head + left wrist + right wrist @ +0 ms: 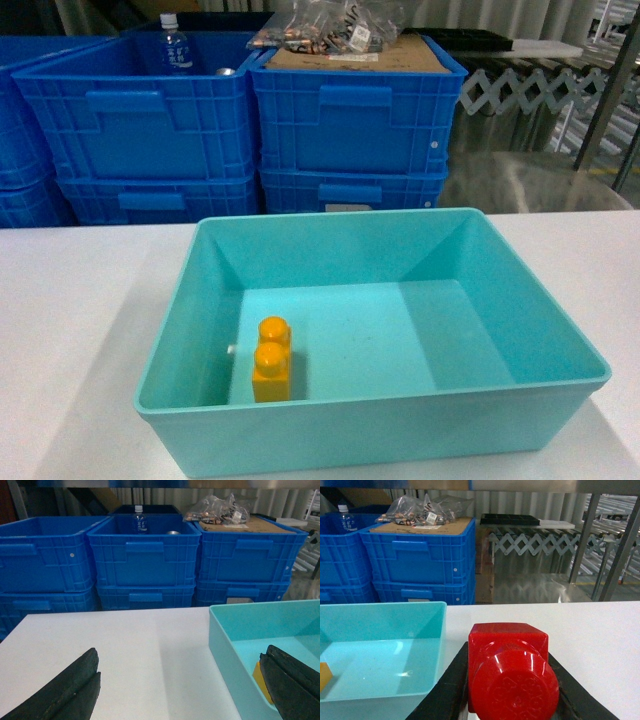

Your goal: Pick red block from blue box to shelf

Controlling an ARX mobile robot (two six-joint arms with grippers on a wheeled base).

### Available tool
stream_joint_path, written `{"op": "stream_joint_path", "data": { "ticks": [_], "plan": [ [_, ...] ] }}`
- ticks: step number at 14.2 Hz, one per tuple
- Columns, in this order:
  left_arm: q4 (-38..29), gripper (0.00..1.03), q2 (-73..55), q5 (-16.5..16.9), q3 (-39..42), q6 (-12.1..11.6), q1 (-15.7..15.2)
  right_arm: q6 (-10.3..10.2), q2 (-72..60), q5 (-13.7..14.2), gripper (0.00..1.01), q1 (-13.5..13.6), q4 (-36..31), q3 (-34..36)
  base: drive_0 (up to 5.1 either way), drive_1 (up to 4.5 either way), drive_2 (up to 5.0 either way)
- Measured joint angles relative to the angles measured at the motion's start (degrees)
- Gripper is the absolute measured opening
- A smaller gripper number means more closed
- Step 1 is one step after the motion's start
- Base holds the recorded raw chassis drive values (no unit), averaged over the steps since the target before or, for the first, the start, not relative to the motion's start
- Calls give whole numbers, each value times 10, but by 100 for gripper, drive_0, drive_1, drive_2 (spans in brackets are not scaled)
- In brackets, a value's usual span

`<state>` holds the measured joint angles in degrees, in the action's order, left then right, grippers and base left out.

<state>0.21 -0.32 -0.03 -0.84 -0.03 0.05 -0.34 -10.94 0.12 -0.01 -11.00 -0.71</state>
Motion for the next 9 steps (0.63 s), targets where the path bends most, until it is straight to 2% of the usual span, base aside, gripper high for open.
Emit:
{"op": "stream_joint_path", "data": {
  "ticks": [2, 3, 4, 9],
  "plan": [
    [0, 98, 0, 0, 0, 0, 0, 0, 15, 0, 29, 0, 20, 0, 0, 0, 0],
    [0, 98, 0, 0, 0, 0, 0, 0, 67, -1, 29, 0, 99, 0, 0, 0, 0],
    [0, 98, 0, 0, 0, 0, 0, 0, 102, 0, 29, 0, 112, 0, 0, 0, 0],
    [0, 98, 0, 0, 0, 0, 0, 0, 107, -1, 29, 0, 113, 0, 0, 0, 0]
  ]
}}
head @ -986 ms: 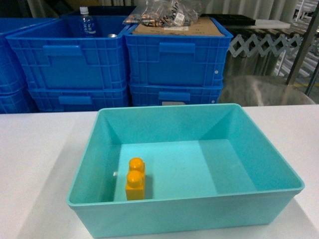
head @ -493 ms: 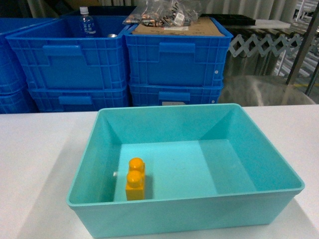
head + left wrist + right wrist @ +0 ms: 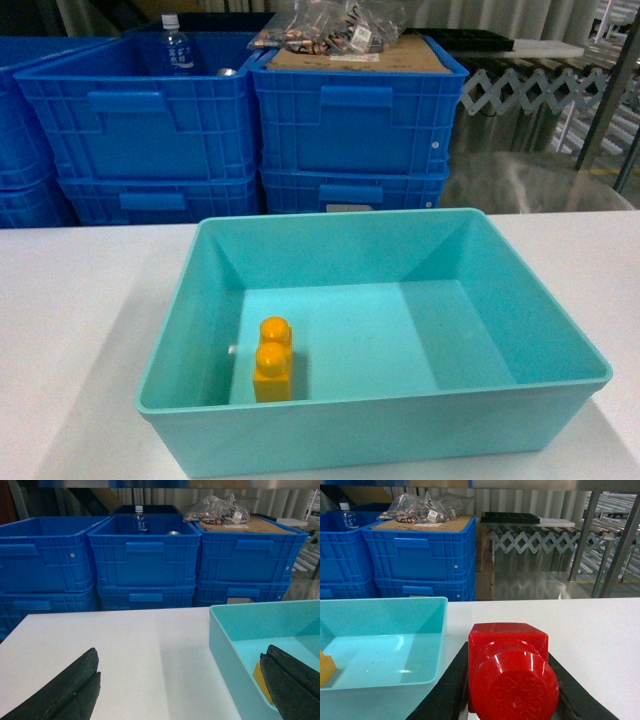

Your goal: Pick red block from blue box to shelf

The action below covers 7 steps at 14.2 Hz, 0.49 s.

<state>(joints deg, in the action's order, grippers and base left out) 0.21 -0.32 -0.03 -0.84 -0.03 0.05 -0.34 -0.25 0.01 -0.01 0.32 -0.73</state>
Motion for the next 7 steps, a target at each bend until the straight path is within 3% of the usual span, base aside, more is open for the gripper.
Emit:
{"op": "stream_joint_path", "data": {
  "ticks": [3, 7],
  "plan": [
    [0, 98, 0, 0, 0, 0, 0, 0, 0, 0, 29, 0, 0, 0, 0, 0, 0],
    [0, 98, 0, 0, 0, 0, -1, 0, 0, 0, 29, 0, 0, 0, -185, -185, -185]
  ]
}}
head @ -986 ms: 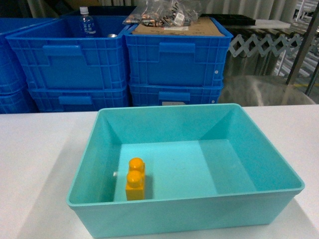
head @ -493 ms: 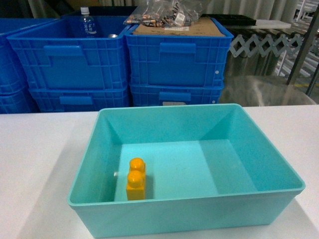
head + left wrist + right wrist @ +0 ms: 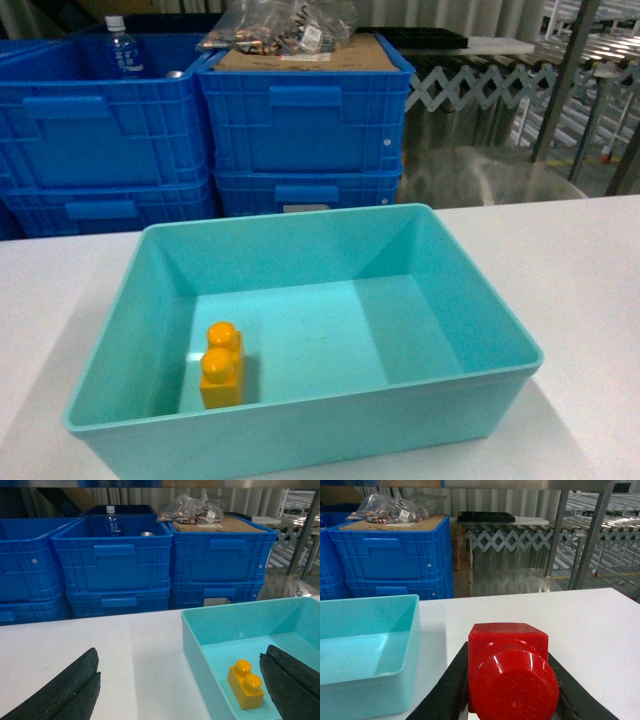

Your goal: Pick red block from blue box to shelf

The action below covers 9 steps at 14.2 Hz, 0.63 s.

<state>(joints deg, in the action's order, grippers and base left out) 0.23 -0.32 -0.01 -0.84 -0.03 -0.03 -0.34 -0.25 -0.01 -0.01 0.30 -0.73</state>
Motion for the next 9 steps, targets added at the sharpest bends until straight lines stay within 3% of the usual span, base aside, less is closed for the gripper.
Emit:
{"op": "stream_joint_path", "data": {
  "ticks": [9],
  "plan": [
    [0, 98, 0, 0, 0, 0, 0, 0, 0, 0, 29, 0, 0, 0, -173, -173, -173]
  ]
}}
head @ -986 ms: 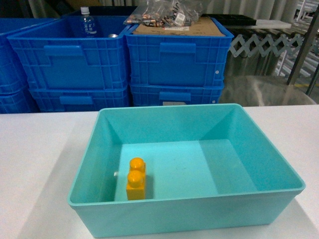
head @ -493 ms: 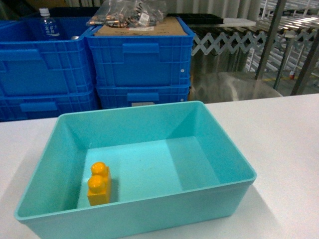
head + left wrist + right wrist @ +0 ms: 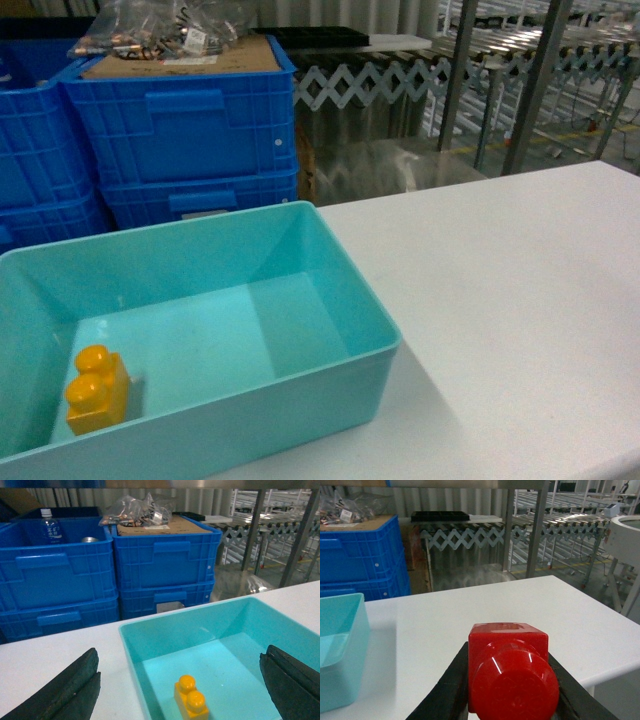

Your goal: Pick red block from blue box to shelf

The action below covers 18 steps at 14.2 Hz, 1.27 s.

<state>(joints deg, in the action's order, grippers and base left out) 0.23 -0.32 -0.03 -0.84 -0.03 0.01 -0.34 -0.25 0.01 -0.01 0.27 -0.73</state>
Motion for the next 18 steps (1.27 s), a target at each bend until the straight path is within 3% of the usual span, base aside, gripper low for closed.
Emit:
{"op": "stream_joint_path", "data": {
  "ticks": [18],
  "plan": [
    [0, 98, 0, 0, 0, 0, 0, 0, 0, 0, 29, 0, 0, 0, -155, -155, -155]
  ]
}}
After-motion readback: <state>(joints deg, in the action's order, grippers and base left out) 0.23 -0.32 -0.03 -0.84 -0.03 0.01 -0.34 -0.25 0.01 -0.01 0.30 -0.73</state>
